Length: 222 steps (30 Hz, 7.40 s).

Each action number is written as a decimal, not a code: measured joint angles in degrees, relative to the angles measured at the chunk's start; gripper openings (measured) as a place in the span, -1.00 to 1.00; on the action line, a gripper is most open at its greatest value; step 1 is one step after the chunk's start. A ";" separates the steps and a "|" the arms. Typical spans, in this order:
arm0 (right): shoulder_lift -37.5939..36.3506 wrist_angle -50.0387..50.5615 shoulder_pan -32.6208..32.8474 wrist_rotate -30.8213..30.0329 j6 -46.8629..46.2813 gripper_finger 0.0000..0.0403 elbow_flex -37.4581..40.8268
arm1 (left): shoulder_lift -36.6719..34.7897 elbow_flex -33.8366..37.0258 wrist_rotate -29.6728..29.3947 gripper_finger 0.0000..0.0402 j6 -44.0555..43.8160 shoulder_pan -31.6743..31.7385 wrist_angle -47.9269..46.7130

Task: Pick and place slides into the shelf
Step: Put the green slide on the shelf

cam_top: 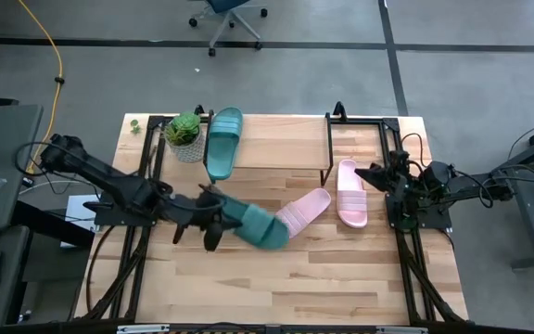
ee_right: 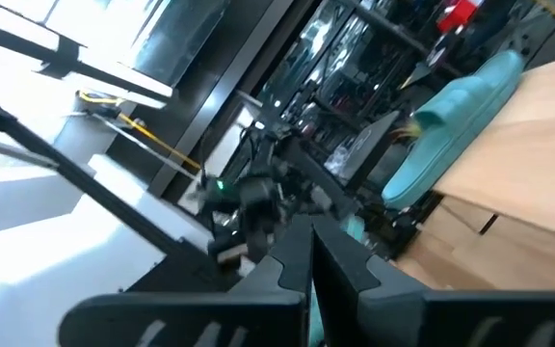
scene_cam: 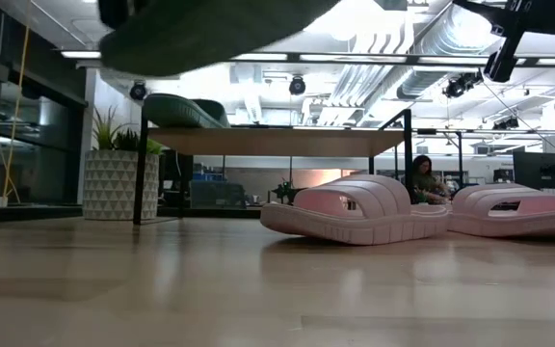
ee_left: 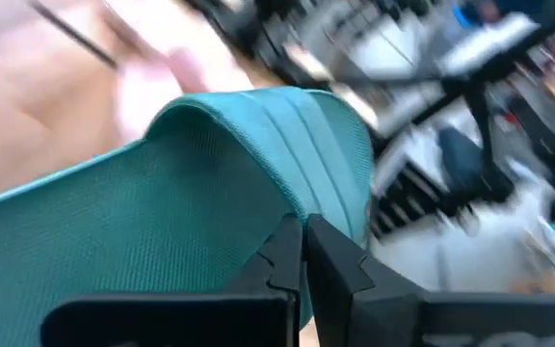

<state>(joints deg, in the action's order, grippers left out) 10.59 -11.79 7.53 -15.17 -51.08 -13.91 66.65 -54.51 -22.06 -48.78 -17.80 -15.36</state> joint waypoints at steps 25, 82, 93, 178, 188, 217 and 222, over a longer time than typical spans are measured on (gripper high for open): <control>1.96 5.90 -0.03 1.25 12.38 -1.00 -6.70 | 17.94 -23.12 -39.60 -1.00 18.34 9.37 4.60; 31.45 50.52 -3.54 -10.93 26.50 -1.00 -46.71 | 38.27 -23.59 -48.86 -1.00 5.93 24.30 28.86; 31.45 50.54 -3.54 -11.23 26.55 -1.00 -46.71 | 41.13 -23.59 -48.85 -1.00 1.84 24.30 28.42; 39.65 47.08 -6.78 -18.97 10.55 -1.00 -46.69 | 45.47 -62.74 18.78 -0.44 128.04 43.67 -43.36; 40.30 47.06 -8.79 -17.35 10.56 -1.00 -46.69 | 48.55 -62.69 17.70 -0.45 129.92 42.80 -41.98; 40.30 47.08 -8.79 -17.36 11.58 -1.00 -46.69 | 51.12 -62.74 6.17 -0.93 122.85 41.76 -38.91; 40.30 47.08 -8.79 -17.36 11.64 -1.00 -46.69 | 51.12 -62.74 2.46 -0.96 121.29 41.32 -40.04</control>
<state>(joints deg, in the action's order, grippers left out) 50.89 35.29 -1.26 -32.53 -39.44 -60.60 117.78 -117.25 -19.60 72.51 23.52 -55.40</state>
